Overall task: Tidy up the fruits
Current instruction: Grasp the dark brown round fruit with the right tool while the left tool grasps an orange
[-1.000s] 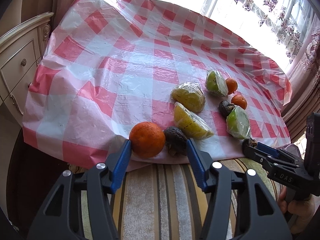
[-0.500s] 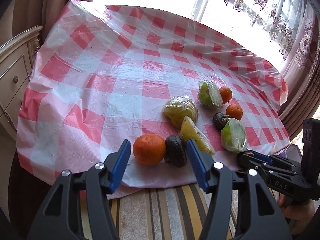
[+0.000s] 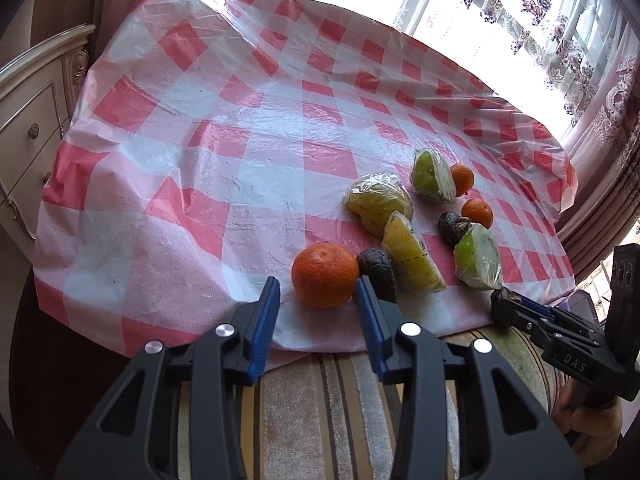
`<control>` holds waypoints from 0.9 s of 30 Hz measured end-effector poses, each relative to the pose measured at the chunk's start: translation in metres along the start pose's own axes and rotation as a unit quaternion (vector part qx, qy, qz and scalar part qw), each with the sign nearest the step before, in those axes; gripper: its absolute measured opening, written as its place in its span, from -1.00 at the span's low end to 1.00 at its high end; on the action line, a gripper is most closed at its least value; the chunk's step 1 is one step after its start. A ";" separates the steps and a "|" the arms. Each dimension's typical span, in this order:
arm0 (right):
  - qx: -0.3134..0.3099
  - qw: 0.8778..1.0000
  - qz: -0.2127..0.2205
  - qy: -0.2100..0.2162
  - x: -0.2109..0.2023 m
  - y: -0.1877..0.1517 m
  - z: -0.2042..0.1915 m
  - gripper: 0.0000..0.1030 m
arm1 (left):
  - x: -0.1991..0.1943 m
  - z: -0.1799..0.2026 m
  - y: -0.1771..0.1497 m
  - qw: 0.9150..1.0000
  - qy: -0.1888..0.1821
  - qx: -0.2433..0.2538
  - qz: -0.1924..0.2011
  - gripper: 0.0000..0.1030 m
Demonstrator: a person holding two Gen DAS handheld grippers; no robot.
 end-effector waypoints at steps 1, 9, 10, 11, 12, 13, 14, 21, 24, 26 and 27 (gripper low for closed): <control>-0.001 1.000 0.001 0.000 -0.001 0.000 0.000 -0.26 | 0.002 0.000 0.000 1.000 -0.001 0.002 -0.005 -0.26; -0.001 1.000 0.003 0.003 -0.005 -0.002 -0.001 -0.26 | 0.017 0.003 0.008 1.000 -0.004 0.016 -0.020 -0.27; 0.000 1.000 0.004 0.004 -0.006 -0.002 -0.001 -0.26 | 0.017 0.003 0.009 1.000 -0.004 0.017 -0.019 -0.30; 0.001 1.000 0.005 0.005 -0.007 -0.001 -0.001 -0.26 | 0.016 0.004 0.008 1.000 0.000 0.019 -0.018 -0.31; 0.003 1.000 0.007 0.006 -0.008 -0.001 0.000 -0.26 | 0.015 0.004 0.008 1.000 0.005 0.020 -0.015 -0.32; 0.006 1.000 0.009 0.008 -0.010 -0.001 0.002 -0.26 | 0.013 0.004 0.008 1.000 0.010 0.020 -0.011 -0.32; 0.009 1.000 0.011 0.009 -0.012 0.000 0.003 -0.26 | 0.010 0.004 0.008 1.000 0.015 0.018 -0.004 -0.33; 0.025 0.999 0.018 0.014 -0.023 -0.001 0.013 -0.26 | -0.001 0.006 0.010 0.999 0.040 0.020 0.020 -0.33; 0.032 0.999 0.023 0.014 -0.029 -0.002 0.019 -0.26 | -0.005 0.005 0.011 0.998 0.047 0.018 0.028 -0.33; 0.036 0.999 0.025 0.013 -0.032 -0.002 0.023 -0.26 | -0.008 0.005 0.012 0.998 0.051 0.017 0.033 -0.34; 0.037 0.999 0.027 0.012 -0.034 -0.002 0.025 -0.26 | -0.010 0.005 0.012 0.998 0.054 0.018 0.036 -0.34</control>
Point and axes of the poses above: each gripper's, at about its wrist camera, not at the fingertips, and x roughly the way its jaws point, z to its right, y to its top, the point moved 2 cm from there along x, roughly the way its jaws point
